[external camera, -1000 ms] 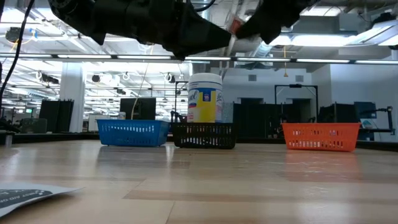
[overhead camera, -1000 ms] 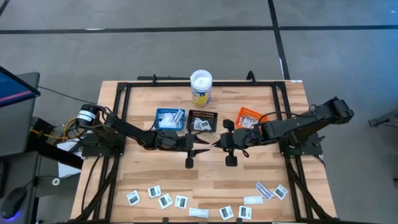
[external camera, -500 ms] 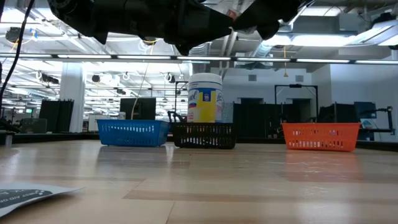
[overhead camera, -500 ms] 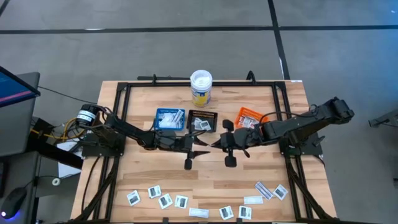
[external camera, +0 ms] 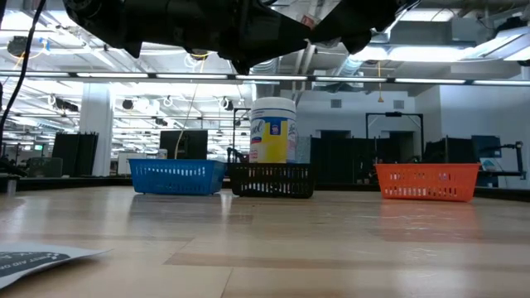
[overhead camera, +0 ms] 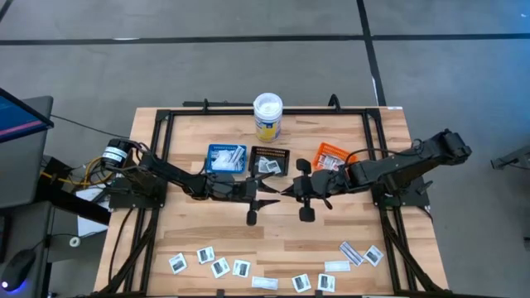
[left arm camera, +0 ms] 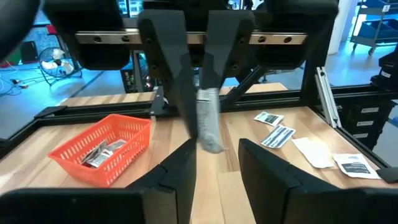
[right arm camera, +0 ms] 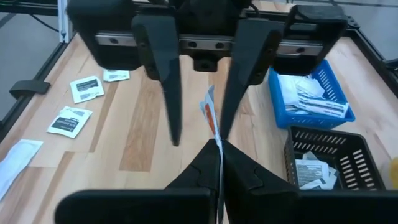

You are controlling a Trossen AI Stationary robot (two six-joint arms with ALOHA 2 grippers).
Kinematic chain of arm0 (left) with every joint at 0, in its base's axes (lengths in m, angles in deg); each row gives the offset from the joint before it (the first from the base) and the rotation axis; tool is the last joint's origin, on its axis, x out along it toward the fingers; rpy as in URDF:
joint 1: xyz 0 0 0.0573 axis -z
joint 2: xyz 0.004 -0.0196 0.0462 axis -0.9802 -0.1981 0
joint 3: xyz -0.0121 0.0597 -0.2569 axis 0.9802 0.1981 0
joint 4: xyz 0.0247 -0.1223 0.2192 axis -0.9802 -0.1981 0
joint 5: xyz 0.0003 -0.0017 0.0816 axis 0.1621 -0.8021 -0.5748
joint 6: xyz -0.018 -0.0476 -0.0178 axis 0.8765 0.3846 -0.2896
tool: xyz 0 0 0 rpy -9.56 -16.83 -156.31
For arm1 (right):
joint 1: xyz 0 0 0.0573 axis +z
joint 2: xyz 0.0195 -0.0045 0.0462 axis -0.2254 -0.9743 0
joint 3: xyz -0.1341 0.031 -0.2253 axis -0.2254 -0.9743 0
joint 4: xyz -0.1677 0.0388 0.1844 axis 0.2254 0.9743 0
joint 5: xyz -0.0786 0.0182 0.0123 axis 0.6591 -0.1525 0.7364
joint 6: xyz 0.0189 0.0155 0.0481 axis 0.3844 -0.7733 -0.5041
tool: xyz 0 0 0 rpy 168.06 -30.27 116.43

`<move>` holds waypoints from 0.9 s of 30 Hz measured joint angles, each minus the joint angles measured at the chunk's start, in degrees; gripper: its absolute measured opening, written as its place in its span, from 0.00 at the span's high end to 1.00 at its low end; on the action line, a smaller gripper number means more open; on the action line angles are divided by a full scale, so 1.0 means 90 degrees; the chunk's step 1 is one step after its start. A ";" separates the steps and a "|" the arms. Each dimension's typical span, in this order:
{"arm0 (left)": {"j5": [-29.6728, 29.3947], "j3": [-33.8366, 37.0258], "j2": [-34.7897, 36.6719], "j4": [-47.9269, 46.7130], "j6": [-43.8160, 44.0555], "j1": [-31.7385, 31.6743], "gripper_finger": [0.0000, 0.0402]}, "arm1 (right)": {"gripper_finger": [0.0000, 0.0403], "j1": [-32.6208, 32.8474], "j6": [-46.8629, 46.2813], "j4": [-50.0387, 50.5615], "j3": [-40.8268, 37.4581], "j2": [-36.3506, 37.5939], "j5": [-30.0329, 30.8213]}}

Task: Pick & Place First Aid Supplies
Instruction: Put the orange ointment pack into the orange bin

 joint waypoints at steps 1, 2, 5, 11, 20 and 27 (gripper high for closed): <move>-0.0011 0.0000 0.0000 0.0000 0.0000 -0.0001 0.70 | 1.00 0.0019 0.0001 -0.0001 0.0000 0.0000 -0.0002; -0.0024 0.0000 0.0000 -0.0002 0.0002 -0.0002 0.70 | 1.00 0.0045 0.0001 -0.0002 0.0000 0.0000 -0.0006; -0.0025 0.0000 0.0000 -0.0023 0.0017 -0.0002 0.70 | 1.00 0.0087 -0.0001 -0.0006 0.0000 0.0000 -0.0007; -0.0023 -0.0002 0.0000 -0.0027 0.0019 -0.0002 0.70 | 1.00 0.0128 -0.0001 -0.0011 0.0000 0.0000 -0.0024; 0.0086 -0.0005 0.0000 0.0216 0.0011 -0.0002 0.70 | 1.00 0.0119 -0.0018 0.0096 0.0000 0.0000 -0.0031; 0.0178 -0.0005 0.0000 0.0218 -0.0045 0.0000 0.75 | 1.00 0.0119 -0.0018 0.0096 0.0000 0.0000 -0.0031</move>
